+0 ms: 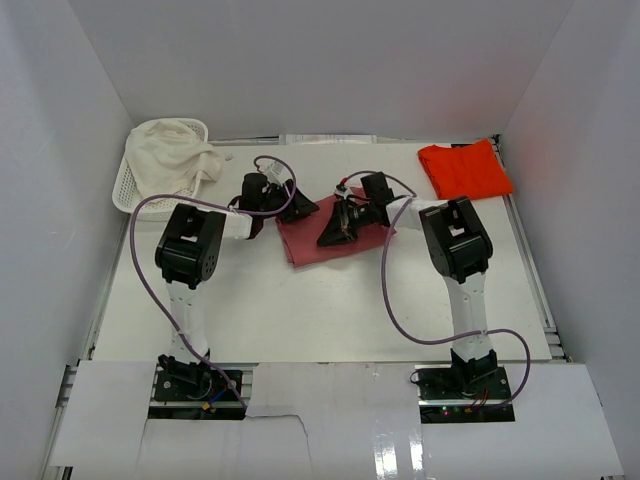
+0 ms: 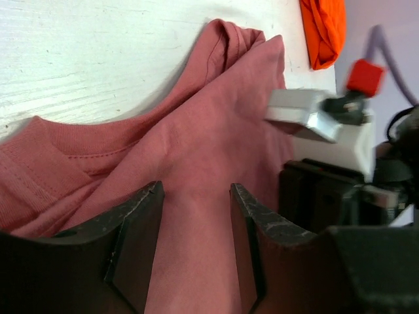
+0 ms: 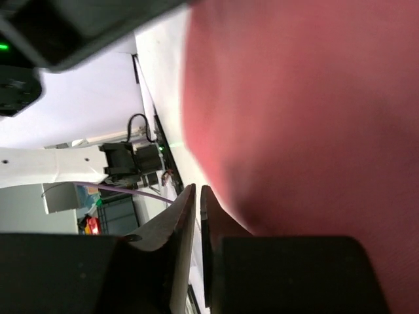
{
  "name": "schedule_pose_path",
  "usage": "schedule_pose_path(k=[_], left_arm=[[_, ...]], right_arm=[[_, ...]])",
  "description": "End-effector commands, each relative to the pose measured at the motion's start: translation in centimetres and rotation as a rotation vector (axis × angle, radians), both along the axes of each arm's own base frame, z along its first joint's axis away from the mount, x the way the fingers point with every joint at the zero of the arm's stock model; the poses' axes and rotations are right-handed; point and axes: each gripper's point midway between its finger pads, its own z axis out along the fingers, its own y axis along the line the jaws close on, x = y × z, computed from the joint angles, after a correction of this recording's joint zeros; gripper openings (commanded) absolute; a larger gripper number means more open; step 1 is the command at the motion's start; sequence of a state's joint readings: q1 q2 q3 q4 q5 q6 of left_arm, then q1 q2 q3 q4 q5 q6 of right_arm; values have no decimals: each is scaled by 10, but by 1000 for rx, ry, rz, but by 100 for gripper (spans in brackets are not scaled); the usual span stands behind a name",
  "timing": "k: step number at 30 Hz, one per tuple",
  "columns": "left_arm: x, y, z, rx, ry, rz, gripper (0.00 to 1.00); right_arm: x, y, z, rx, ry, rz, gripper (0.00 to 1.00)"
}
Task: Fold and stack the t-shirts
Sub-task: Fold the long partially folded tshirt into a neat square
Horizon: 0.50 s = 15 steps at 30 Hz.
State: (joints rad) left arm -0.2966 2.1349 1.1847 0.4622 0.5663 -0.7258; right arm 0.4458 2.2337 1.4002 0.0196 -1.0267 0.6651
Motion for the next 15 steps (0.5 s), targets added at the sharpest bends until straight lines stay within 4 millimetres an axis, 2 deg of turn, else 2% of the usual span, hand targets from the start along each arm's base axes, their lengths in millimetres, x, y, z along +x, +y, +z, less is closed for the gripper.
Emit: schedule_pose_path(k=[1, 2, 3, 4, 5, 6, 7, 8, 9, 10, 11, 12, 13, 14, 15], left_arm=[[6, 1, 71, -56, -104, -7, 56], [4, 1, 80, -66, -117, -15, 57], [3, 3, 101, -79, -147, -14, 57], [2, 5, 110, -83, -157, -12, 57], [1, 10, 117, -82, -160, -2, 57], [-3, 14, 120, -76, -144, 7, 58], [-4, 21, 135, -80, -164, 27, 59], [-5, 28, 133, -70, -154, 49, 59], [-5, 35, 133, -63, -145, 68, 59], [-7, 39, 139, -58, -163, 75, 59], [-8, 42, 137, -48, -164, 81, 60], [-9, 45, 132, -36, -158, 90, 60], [-9, 47, 128, -22, -159, 89, 59], [-11, 47, 122, -10, -147, 88, 59], [-10, 51, 114, 8, -134, 105, 59]], right_arm=[[19, 2, 86, 93, -201, -3, 15], [20, 0, 98, 108, -226, -1, 19], [24, -6, 119, 128, -277, -13, 22], [28, -11, 127, 136, -313, -18, 27], [27, -17, 130, 119, -304, -30, 39], [34, -30, 140, 114, -330, -58, 43], [41, -38, 142, 97, -366, -77, 53], [47, -46, 141, 76, -378, -97, 55], [53, -62, 136, 35, -352, -133, 57], [61, -69, 137, 6, -373, -151, 60], [76, -81, 122, -77, -433, -177, 61], [72, -90, 108, -163, -387, -174, 61], [93, -101, 109, -277, -461, -215, 62], [100, -110, 91, -358, -491, -185, 62], [96, -118, 81, -426, -458, -169, 62]])
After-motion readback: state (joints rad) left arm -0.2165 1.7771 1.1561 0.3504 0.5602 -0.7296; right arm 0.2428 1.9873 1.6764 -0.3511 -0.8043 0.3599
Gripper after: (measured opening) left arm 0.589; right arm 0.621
